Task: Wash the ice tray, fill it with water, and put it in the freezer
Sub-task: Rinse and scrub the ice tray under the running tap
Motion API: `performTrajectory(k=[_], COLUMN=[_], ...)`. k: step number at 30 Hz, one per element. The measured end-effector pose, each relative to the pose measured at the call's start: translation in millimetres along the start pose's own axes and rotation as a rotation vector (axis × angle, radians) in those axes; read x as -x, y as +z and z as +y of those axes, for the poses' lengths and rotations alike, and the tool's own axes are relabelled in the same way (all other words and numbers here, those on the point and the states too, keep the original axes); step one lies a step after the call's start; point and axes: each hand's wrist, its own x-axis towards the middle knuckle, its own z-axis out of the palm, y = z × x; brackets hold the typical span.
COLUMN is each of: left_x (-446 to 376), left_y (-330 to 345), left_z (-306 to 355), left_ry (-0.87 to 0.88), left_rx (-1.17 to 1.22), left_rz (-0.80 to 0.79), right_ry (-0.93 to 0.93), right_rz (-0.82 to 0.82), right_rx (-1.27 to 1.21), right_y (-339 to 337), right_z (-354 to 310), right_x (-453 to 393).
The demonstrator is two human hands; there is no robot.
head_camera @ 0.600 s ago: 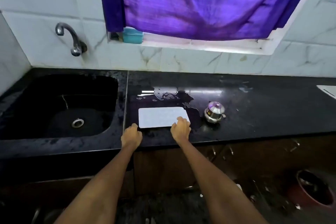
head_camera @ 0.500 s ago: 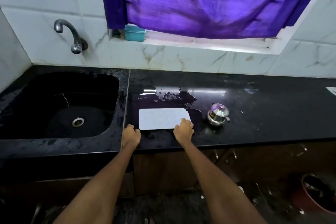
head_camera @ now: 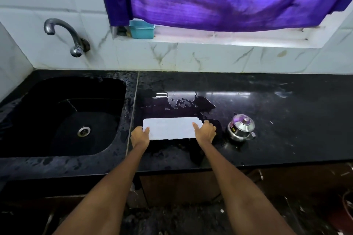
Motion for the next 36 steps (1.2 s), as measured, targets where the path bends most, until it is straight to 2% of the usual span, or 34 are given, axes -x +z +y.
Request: performTrajectory(k=[3,5,11,15,21,26,28,31,33,36], left_x=[-8,-17,-51,-82,-137,-196,-221,-251,-269,-291], left_y=[-16,-31,-86,-124,-175,-213,-224,-231,-231,-231], left_z=[-2,-6,-22,-44,-73,-96,-108,-125,-135,-145], left_ry=[0.013,-0.006,-0.173,-0.223,-0.203,-0.207,-0.232,-0.263,-0.277,-0.261], left_rx=[0.020,0.055,0.163,0.335,0.378,0.450,0.480,0.501,0.483,0.443], left_rz=[0.019,0.042,0.092,0.139,0.139,0.134,0.141,0.114,0.105,0.106], right_ry=[0.002,-0.045,-0.129,-0.148,-0.202,-0.447,-0.544,-0.591,-0.547,-0.382], right_rz=[-0.025,-0.054,-0.197,-0.272,-0.264,-0.149,-0.184,-0.308,-0.349,-0.391], right_rx=[-0.203,-0.255,-0.244,-0.233,-0.080,0.125,0.060,-0.149,-0.256,-0.440], right_y=[-4,-4,25,56,107,155,174,200,215,234], right_z=[-25,-48,-117,-166,-238,-304,-342,-402,-441,-493], right_x=[-11,-15,-4,14,33,40,39,41,39,24])
